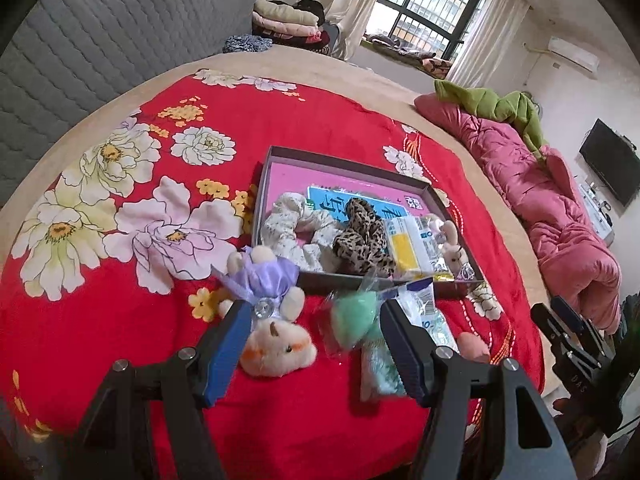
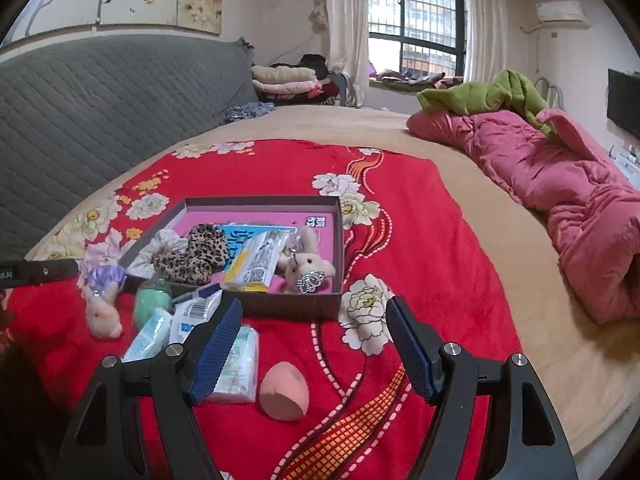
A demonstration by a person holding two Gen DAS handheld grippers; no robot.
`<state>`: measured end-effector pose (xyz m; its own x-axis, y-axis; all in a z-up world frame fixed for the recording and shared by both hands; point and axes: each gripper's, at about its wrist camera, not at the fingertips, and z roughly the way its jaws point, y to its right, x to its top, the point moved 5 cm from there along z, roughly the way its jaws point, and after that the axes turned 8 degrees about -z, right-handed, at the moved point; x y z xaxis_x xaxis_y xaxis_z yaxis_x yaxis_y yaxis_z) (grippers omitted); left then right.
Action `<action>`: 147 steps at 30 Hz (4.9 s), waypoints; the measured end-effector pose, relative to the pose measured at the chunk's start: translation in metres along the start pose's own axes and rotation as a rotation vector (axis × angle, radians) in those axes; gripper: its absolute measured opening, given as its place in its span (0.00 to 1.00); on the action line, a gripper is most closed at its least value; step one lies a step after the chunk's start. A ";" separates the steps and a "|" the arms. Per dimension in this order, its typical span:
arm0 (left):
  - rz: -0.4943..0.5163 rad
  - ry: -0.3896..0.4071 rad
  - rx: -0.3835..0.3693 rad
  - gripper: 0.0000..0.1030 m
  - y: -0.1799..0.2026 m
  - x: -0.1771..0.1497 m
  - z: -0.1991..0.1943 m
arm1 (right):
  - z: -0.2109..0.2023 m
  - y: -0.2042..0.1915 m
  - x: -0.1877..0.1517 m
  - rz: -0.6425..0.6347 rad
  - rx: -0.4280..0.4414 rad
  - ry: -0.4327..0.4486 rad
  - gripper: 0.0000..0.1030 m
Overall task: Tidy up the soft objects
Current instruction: 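Withdraw both tools from the box toward the items on the bedspread, then grasp the cream bear plush with the left tool while the right tool grasps the pink makeup sponge, then lift the bear plush with the left tool while the right tool lifts the pink sponge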
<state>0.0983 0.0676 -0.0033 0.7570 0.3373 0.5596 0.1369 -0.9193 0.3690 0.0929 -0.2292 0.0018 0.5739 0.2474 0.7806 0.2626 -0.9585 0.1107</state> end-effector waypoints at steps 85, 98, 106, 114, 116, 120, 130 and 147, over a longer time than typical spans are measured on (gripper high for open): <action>-0.031 -0.042 0.106 0.56 -0.037 -0.018 0.090 | 0.079 -0.022 -0.078 -0.068 0.023 -0.188 0.73; -0.035 -0.036 0.086 0.52 -0.038 -0.014 0.091 | 0.079 -0.032 -0.075 -0.093 0.078 -0.168 0.44; -0.036 -0.007 0.082 0.46 -0.038 -0.011 0.084 | 0.075 -0.032 -0.073 -0.093 0.087 -0.156 0.38; -0.027 0.033 0.050 0.45 -0.032 -0.006 0.069 | 0.071 -0.033 -0.069 -0.096 0.085 -0.139 0.38; -0.016 0.035 0.049 0.45 -0.030 -0.006 0.068 | 0.071 -0.033 -0.068 -0.096 0.089 -0.137 0.38; -0.006 0.047 0.041 0.45 -0.027 -0.006 0.063 | 0.068 -0.033 -0.067 -0.097 0.091 -0.128 0.38; 0.002 0.084 0.023 0.45 -0.023 0.001 0.051 | 0.060 -0.030 -0.057 -0.059 0.103 -0.099 0.37; 0.040 0.117 -0.009 0.45 -0.008 0.009 0.044 | 0.044 -0.034 -0.023 -0.031 0.112 -0.015 0.37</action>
<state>0.1319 0.0693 -0.0335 0.6817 0.3221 0.6570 0.1019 -0.9310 0.3506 0.1053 -0.1958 -0.0469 0.5758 0.2792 0.7685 0.3643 -0.9290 0.0646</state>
